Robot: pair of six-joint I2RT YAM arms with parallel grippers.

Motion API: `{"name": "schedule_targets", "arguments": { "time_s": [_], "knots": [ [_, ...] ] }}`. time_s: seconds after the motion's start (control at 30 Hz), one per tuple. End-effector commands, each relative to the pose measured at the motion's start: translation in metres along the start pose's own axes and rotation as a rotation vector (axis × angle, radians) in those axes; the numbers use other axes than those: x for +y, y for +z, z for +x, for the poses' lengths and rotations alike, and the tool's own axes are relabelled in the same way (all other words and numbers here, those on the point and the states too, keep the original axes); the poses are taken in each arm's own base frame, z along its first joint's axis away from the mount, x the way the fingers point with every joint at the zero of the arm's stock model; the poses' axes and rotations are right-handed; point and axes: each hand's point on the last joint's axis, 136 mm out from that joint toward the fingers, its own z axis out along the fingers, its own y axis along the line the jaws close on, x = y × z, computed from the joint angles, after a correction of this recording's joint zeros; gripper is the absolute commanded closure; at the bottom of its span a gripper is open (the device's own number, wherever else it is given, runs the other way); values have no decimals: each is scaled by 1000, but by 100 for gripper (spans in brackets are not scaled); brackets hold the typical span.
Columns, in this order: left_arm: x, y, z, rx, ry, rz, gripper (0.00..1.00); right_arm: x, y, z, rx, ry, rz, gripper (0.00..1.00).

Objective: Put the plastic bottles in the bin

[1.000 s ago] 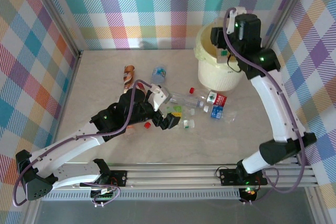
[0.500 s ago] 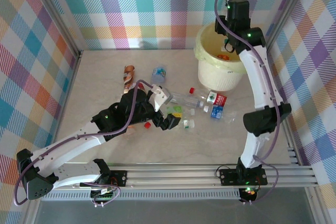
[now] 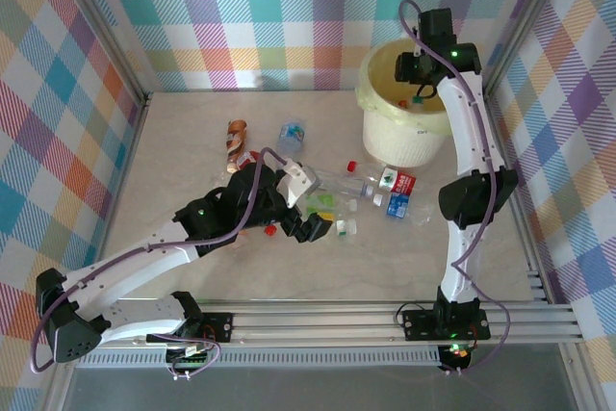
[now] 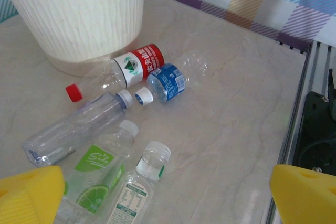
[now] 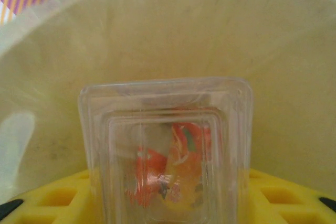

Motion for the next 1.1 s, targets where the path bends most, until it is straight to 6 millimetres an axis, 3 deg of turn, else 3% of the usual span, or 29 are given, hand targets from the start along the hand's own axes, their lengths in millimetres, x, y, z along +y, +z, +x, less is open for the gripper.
{"name": "schedule_targets", "arguments": {
  "time_s": [0.0, 0.2, 0.53, 0.73, 1.07],
  "knots": [
    [-3, -4, -9, -5, -4, 22, 0, 1, 9, 18, 88, 40, -42, 47],
    [-6, -2, -7, 13, 0, 39, 0, -3, 37, 43, 193, 57, -47, 47],
    [-10, 3, -3, 35, -2, 68, 0, -10, 66, 72, 285, 70, -35, 44],
    [-14, 6, 0, 66, -6, 91, 0, -10, 65, 71, 278, 75, -40, 39],
    [-17, 5, 0, 59, -4, 105, 0, -8, 36, 48, 203, 79, -63, 21]
  ]
}}
